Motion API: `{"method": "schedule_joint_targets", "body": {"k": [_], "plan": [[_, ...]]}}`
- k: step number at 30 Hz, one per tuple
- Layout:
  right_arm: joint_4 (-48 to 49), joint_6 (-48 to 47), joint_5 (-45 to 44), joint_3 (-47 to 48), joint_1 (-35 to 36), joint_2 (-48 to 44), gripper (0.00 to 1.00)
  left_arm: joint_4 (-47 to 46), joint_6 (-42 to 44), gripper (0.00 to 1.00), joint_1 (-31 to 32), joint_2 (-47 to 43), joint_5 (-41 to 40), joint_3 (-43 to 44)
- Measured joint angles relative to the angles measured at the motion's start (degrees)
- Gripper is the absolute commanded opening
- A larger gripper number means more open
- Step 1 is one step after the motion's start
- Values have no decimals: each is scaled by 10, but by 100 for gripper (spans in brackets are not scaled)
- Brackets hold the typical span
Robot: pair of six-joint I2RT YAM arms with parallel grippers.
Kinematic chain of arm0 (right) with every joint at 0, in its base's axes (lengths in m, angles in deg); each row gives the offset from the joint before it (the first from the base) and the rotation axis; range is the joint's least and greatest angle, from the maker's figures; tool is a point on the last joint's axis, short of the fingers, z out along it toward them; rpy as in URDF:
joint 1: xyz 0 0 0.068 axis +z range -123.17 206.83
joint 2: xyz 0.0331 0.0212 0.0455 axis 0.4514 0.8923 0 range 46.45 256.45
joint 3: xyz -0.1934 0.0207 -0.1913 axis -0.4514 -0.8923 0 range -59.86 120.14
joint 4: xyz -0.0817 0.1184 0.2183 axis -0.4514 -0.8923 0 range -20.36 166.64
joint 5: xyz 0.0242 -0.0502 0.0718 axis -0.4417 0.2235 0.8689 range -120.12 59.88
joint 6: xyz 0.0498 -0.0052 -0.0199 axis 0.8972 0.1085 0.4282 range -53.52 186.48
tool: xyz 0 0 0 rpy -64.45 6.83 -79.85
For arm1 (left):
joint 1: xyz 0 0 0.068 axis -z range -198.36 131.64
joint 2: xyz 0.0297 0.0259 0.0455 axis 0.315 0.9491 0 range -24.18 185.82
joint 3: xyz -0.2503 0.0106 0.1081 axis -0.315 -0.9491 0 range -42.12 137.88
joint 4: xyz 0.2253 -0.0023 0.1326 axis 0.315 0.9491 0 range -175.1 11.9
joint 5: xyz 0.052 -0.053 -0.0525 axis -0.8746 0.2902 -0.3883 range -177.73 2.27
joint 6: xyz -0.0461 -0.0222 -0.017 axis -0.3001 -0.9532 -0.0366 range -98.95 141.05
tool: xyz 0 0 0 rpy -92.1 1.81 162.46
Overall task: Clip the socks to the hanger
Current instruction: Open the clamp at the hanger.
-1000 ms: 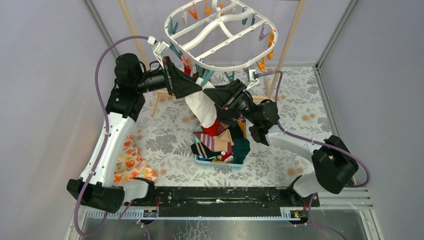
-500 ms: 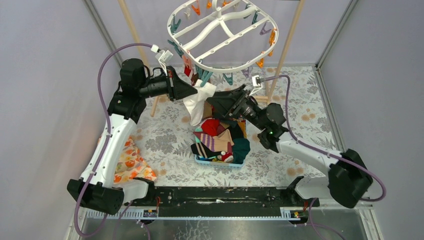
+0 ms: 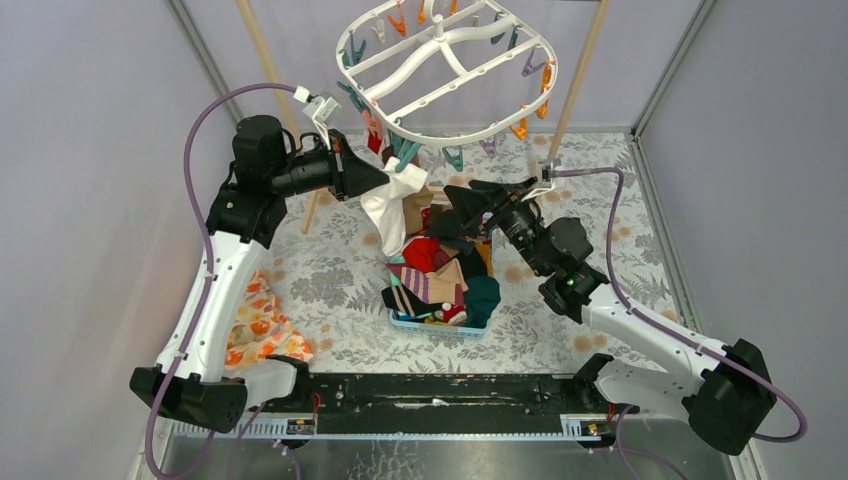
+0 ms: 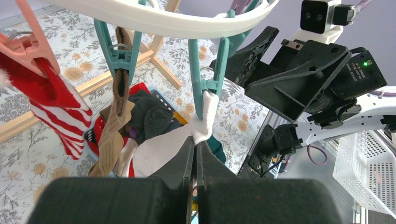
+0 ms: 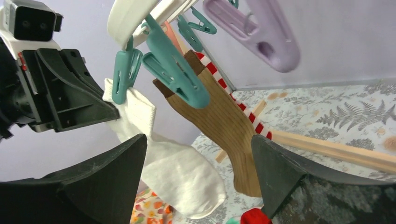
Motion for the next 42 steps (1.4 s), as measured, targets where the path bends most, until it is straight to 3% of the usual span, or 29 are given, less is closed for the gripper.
{"method": "schedule_joint_targets", "body": {"k": [2, 8, 14, 18, 27, 36, 42], "plan": [[8, -30, 5, 3, 0, 10, 81, 8, 1, 1, 0, 0, -4, 3], [18, -86, 100, 48, -26, 48, 94, 27, 12, 0, 0, 0, -35, 25], [-7, -88, 198, 103, -66, 58, 93, 46, 35, 0, 0, 0, -113, 33], [-24, -85, 228, 115, -67, 71, 83, 48, 43, 0, 0, 0, -156, 33], [-18, -87, 247, 115, -68, 122, 75, 59, 51, 1, 0, -2, -169, 33], [63, -72, 298, 124, -99, 166, 73, 72, 60, 0, 0, -2, -179, 37], [128, -42, 355, 125, -120, 179, 62, 78, 63, 0, -1, -2, -182, 45]]}}
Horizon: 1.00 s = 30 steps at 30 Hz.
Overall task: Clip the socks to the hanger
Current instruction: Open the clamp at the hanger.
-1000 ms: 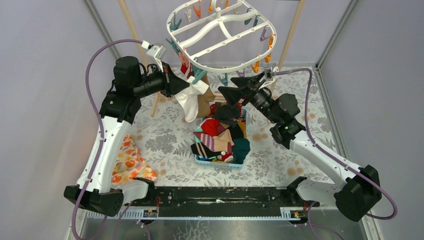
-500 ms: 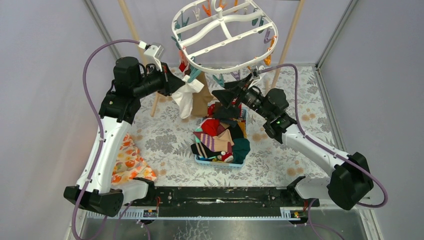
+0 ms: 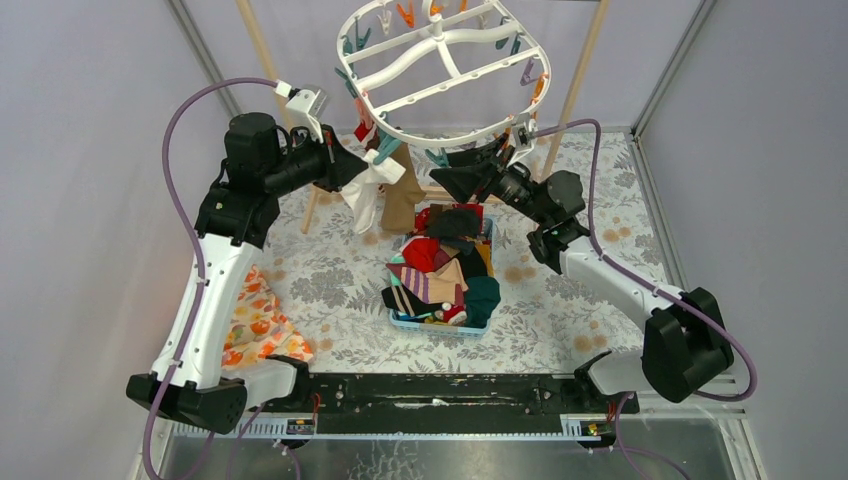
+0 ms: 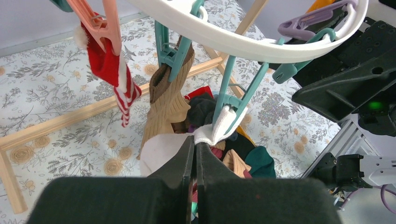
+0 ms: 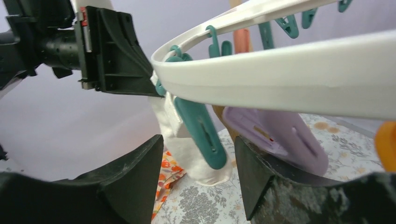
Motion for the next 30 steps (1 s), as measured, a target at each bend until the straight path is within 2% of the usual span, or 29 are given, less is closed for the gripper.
{"method": "schedule_joint_targets", "body": {"k": [5, 9, 11, 13, 16, 18, 19, 22, 30], "plan": [[47, 26, 26, 1, 0, 12, 44, 0, 0, 0, 0, 0, 0, 3], [76, 45, 28, 1, 0, 28, 21, 0, 0, 0, 0, 0, 0, 3], [86, 52, 32, 1, 0, 32, 16, 0, 0, 3, 0, 0, 0, 3], [87, 55, 31, 1, 0, 32, 13, 0, 0, 11, 0, 0, 0, 3], [88, 55, 25, 1, 0, 31, 8, 0, 1, 45, 0, 0, 0, 3], [85, 53, 20, 1, 0, 31, 6, 2, 2, 59, 0, 0, 0, 3], [82, 52, 16, 1, 0, 31, 6, 2, 2, 62, 0, 0, 0, 3], [73, 45, -4, 1, 2, 27, 4, 3, 3, 68, 0, 0, 1, 3], [9, -27, -91, 10, 49, 8, 3, 19, -2, 70, 0, 1, 35, 16]]}}
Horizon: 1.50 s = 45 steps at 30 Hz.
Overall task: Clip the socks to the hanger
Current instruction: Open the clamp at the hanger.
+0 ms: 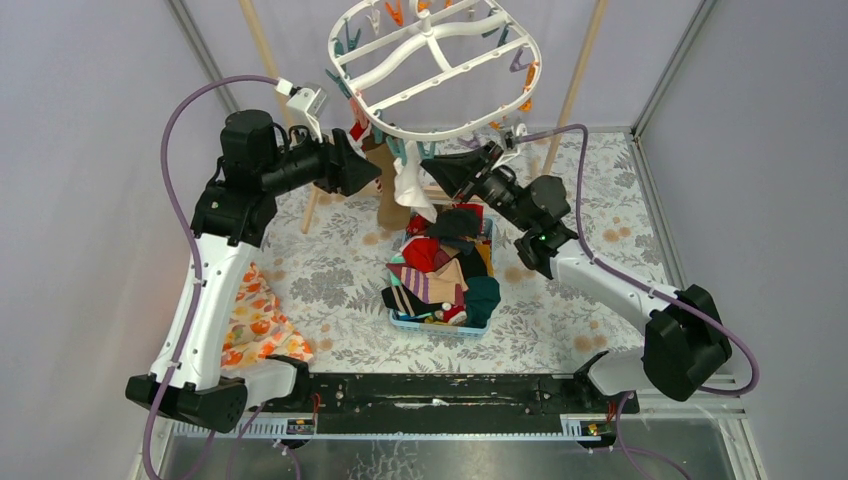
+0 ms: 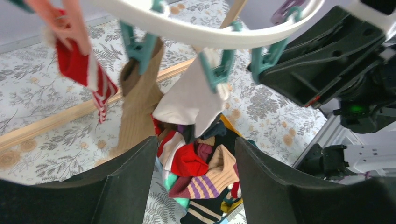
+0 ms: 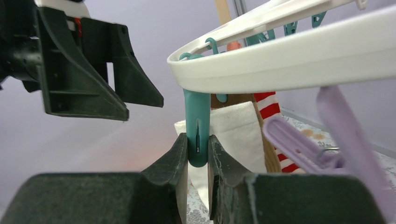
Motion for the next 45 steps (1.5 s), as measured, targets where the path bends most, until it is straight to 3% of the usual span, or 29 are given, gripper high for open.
{"method": "schedule_joint_targets", "body": {"k": [8, 19, 32, 45], "plan": [[-46, -78, -114, 26, 73, 0, 1, 0, -22, 70, 15, 11, 36, 49], [-51, -138, -231, 37, 130, 16, 0, -10, -47, 73, 73, 55, 31, 52], [-51, -156, -267, 46, 147, 36, 0, -93, -111, 73, 81, 62, 3, 52], [-50, -156, -272, 57, 153, 40, 0, -106, -129, 69, 81, 65, -46, 36]]}}
